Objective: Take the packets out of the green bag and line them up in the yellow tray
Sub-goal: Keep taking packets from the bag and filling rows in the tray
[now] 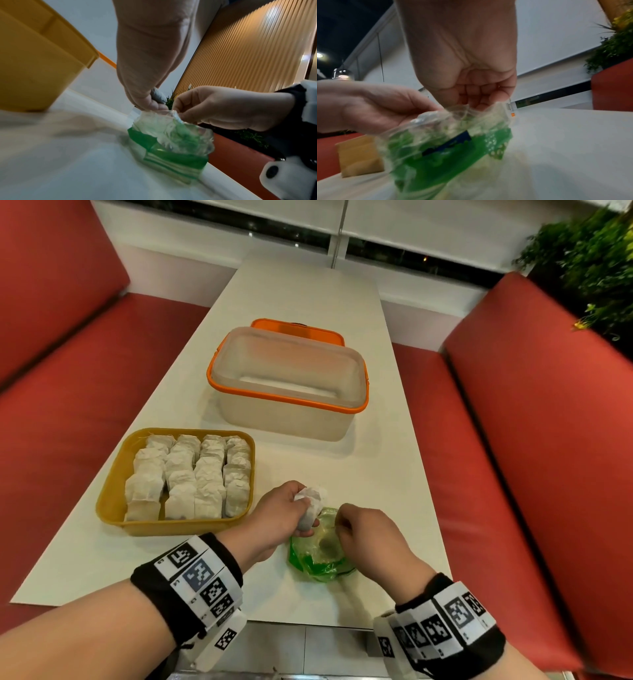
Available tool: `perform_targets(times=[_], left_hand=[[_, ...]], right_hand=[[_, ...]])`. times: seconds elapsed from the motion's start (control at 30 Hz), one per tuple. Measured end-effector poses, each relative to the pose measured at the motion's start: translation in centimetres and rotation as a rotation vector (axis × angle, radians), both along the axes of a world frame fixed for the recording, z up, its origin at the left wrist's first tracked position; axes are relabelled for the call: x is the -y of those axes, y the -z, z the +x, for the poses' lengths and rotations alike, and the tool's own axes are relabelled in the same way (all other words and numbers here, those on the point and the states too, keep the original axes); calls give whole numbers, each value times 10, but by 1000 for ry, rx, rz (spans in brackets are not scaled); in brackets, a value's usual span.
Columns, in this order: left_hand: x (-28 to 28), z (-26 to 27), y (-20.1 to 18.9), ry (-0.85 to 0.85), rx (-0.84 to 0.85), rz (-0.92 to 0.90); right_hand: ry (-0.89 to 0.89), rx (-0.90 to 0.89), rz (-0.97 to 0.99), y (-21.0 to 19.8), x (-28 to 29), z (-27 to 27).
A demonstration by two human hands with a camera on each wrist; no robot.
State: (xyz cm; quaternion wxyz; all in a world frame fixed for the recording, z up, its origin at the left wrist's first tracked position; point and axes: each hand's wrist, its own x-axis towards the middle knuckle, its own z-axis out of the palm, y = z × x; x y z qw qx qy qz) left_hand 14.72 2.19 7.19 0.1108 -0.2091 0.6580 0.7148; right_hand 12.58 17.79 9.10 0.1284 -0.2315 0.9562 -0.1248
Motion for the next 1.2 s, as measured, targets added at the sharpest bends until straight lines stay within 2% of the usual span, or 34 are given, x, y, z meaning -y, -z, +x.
perform_targets(times=[0.13, 0.23, 0.33, 0.47, 0.6, 0.8, 1.03, 1.2], left_hand=[[1, 0, -1, -28, 2, 30], [0, -2, -6, 6, -15, 80], [-3, -2, -12, 58, -12, 129], [-2, -2, -15, 48, 13, 239], [1, 0, -15, -5, 25, 375], [6, 0, -13, -44, 58, 472], [12, -5, -13, 20, 74, 373], [9, -2, -12, 14, -4, 290]], right_hand=[[-26, 54, -246, -18, -5, -3], [-49, 219, -461, -37, 3, -3], [-27, 297, -560, -38, 13, -12], [53, 223, -511, -26, 22, -23], [102, 64, -421, -15, 26, -27], [-14, 0, -368, -13, 27, -26], [-121, -25, -477, -11, 22, -19], [41, 22, -562, -10, 18, -21]])
